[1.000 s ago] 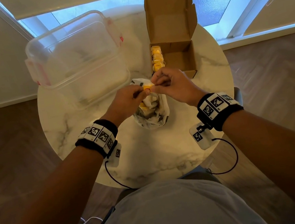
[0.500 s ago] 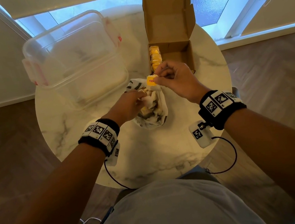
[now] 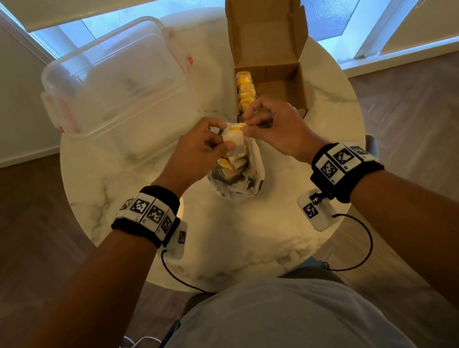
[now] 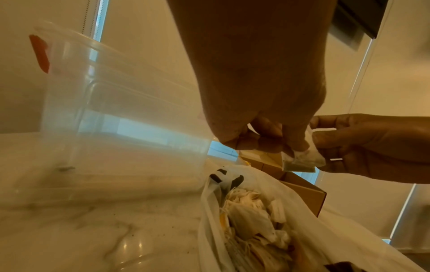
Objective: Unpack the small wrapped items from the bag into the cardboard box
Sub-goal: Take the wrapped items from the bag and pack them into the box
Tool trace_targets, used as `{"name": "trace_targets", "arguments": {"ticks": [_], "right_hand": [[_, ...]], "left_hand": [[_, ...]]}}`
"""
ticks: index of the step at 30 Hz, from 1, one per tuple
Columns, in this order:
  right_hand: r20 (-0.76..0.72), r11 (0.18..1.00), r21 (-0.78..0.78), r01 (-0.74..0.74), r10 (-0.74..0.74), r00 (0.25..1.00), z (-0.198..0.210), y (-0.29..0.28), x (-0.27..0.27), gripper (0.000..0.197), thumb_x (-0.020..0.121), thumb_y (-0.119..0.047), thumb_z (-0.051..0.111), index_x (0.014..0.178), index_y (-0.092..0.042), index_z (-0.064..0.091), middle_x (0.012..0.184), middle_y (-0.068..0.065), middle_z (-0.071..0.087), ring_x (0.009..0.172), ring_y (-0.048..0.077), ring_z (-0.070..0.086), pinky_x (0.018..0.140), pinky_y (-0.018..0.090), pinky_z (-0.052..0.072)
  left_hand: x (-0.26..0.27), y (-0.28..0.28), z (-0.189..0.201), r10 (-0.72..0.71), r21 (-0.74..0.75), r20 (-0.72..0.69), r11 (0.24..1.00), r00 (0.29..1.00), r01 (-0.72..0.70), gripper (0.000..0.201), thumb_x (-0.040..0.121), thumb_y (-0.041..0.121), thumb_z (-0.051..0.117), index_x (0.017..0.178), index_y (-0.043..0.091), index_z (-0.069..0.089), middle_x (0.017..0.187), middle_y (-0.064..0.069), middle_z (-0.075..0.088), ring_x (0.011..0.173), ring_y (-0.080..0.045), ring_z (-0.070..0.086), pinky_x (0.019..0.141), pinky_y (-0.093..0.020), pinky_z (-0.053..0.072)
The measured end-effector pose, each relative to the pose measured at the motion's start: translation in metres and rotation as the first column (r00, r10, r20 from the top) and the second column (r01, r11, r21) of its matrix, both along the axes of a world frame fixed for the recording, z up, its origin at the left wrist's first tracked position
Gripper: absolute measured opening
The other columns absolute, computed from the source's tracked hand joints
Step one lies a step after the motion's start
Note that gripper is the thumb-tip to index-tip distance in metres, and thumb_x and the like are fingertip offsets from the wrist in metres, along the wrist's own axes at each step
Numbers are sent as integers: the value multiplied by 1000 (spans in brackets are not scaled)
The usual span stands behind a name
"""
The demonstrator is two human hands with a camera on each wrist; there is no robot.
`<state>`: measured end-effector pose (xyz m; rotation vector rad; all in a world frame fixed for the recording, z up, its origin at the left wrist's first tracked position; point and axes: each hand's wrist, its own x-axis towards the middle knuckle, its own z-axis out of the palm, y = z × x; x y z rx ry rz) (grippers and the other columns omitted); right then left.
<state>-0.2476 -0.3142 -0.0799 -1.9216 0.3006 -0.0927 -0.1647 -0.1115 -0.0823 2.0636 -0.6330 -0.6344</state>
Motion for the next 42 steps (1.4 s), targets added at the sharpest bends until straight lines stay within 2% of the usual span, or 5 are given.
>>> {"name": "trace_targets", "arguments": {"ticks": [7,15,27,38,42], "right_hand": [[-16,992,88,-87,89,996,2,2,-1,24,84,-11,79,104,-10,66,86,-2,77,88,14,74,89,38,59],[-41,994,1,-110,110,993,-4,-1,-5,33,82,-20,82,113,-17,69,101,-6,73,91,6,68,78,18,53],[-39,974,-191,125,-135,990,-18,-43,19,11,92,-28,70,97,-18,70,90,-7,69,79,4,62,76,23,52],[-242,897,-387,213,-321,916,-70,-107,91,28,88,-45,69,109,-28,71,107,-9,65,92,8,58,68,12,36],[-291,898,-385,212,-336,895,-87,-109,113,17,88,-34,70,104,-28,75,108,-4,71,97,15,66,85,24,52]], "left_hand": [[2,-4,-6,-26,73,62,997,998,22,22,89,34,72,108,24,72,93,9,73,83,-2,67,77,-22,54],[2,-12,-3,15,63,68,998,998,-19,8,90,30,71,95,24,72,72,18,66,63,11,59,59,-4,40],[29,-54,-2,-57,80,123,996,991,47,19,94,36,65,109,24,66,94,17,64,76,17,57,64,0,41],[51,-99,-58,-291,255,330,943,898,212,26,98,27,56,119,24,70,123,-3,61,106,-22,60,95,-43,51],[52,-102,-70,-279,250,325,947,903,203,28,97,27,52,117,31,70,121,0,62,107,-22,60,93,-46,50]]}}
